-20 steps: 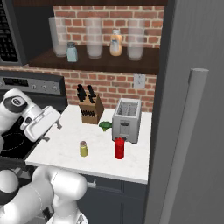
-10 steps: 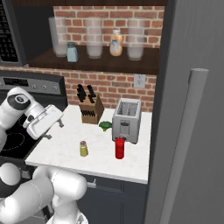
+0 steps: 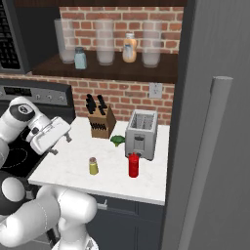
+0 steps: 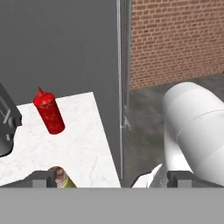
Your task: Put the shaker and condiment bottle from the counter next to their counterparts in the cabinet.
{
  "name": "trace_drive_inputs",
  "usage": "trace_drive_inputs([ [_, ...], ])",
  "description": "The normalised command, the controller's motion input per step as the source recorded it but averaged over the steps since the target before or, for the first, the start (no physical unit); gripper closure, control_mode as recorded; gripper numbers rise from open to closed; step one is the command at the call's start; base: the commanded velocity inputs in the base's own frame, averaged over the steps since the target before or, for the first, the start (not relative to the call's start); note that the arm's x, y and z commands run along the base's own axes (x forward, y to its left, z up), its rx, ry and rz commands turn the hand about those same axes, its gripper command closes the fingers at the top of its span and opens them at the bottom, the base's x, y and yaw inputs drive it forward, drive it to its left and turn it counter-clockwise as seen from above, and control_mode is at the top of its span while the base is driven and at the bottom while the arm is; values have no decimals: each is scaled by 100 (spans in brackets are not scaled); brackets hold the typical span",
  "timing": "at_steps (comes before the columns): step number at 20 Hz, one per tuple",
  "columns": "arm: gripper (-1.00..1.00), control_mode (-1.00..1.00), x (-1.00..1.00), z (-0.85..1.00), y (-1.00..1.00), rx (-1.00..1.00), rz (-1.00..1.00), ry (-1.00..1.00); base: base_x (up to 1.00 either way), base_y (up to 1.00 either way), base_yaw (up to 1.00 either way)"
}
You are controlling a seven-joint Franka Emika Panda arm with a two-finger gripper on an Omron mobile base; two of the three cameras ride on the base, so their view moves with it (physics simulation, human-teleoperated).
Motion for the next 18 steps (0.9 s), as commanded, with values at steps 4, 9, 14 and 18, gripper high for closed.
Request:
trace_drive_inputs([
  [4, -100, -100, 0, 4, 0, -5, 0, 0, 0, 0, 0],
  [9, -100, -100, 0, 17, 0, -18, 9, 0, 0, 0, 0],
  [14, -100, -100, 0, 2, 0, -22, 12, 0, 0, 0, 0],
  [18, -100, -100, 0, 0, 0, -16, 8, 3, 0, 0, 0],
])
